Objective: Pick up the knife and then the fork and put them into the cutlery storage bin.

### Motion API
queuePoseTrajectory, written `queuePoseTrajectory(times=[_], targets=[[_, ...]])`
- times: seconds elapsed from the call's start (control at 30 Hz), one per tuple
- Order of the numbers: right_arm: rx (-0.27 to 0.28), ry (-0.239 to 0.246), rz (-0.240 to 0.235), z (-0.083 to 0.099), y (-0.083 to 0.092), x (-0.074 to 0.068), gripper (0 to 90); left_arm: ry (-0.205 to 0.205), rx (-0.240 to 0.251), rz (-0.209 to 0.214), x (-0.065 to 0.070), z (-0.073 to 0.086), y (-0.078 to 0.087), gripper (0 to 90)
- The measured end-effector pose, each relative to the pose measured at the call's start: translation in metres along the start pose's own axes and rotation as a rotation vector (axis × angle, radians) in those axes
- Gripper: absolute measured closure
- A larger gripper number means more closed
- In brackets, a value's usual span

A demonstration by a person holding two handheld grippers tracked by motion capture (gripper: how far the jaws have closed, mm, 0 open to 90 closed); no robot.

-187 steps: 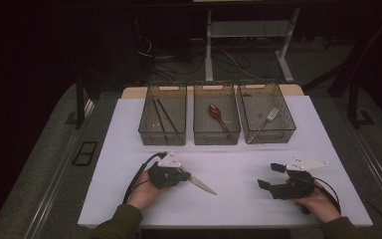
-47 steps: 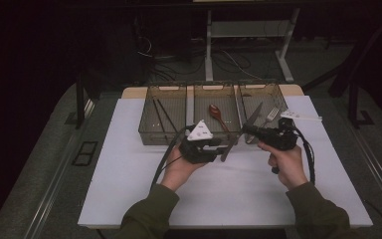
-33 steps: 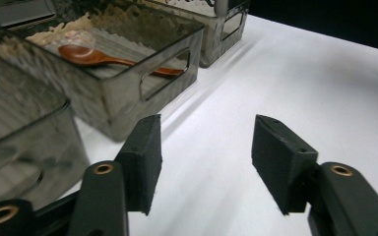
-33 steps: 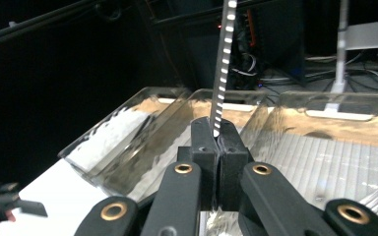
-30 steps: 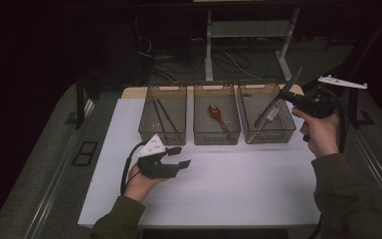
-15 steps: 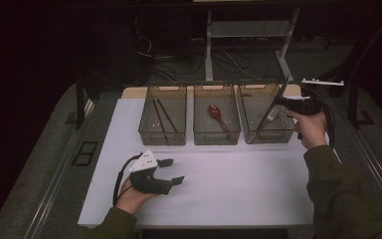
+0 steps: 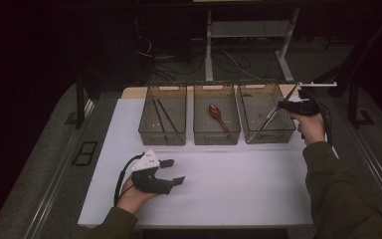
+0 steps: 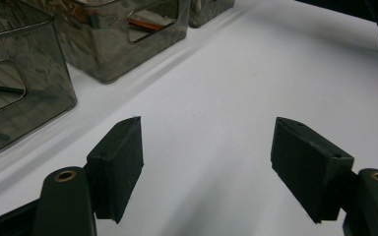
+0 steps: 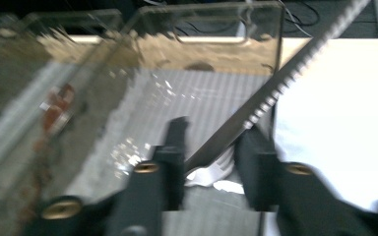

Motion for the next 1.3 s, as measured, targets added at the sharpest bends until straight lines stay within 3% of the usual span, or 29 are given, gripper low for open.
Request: queuePoseTrajectory(times=[0.07, 0.2, 0.37, 0.47, 0.7, 0.83, 1.0, 1.3], targets=[[-0.007, 0.008, 0.021, 0.002, 0.0, 0.004, 58.4, -0.002, -0.005, -0.002, 0.0, 0.001, 0.0, 27.3], [0.004, 0.004, 0.014, 0.001, 0.009, 0.008, 52.9, -0.005, -0.008, -0.008, -0.002, 0.001, 0.001, 26.9], [0.03, 0.03, -0.034, 0.003, 0.02, 0.003, 46.5, -0.007, -0.008, -0.015, -0.003, 0.001, 0.001, 26.0], [0.05, 0.048, -0.072, 0.005, 0.028, -0.007, 39.8, -0.007, -0.009, -0.015, -0.003, 0.002, 0.001, 25.2], [0.11, 0.154, -0.159, 0.016, 0.056, -0.039, 30.2, 0.0, -0.017, -0.019, -0.006, 0.004, 0.001, 20.5], [0.125, 0.186, -0.214, 0.026, 0.071, -0.056, 26.2, 0.001, -0.013, -0.023, -0.007, 0.004, 0.003, 18.5], [0.13, 0.24, -0.264, 0.05, 0.085, -0.075, 21.4, 0.01, -0.007, -0.031, -0.009, 0.004, 0.006, 16.2], [0.121, 0.291, -0.311, 0.097, 0.096, -0.093, 17.8, -0.001, -0.015, -0.024, -0.007, 0.007, 0.01, 12.7]])
Point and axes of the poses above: each handheld gripper's, and its own axes: y roughly backward along the jaws, z roughly out of its underside, x roughly to its right, the point moved 10 cm from there along -y, roughly forward along the jaws, and after that the axes turned 6 degrees about -y, right-handed, at the moved point
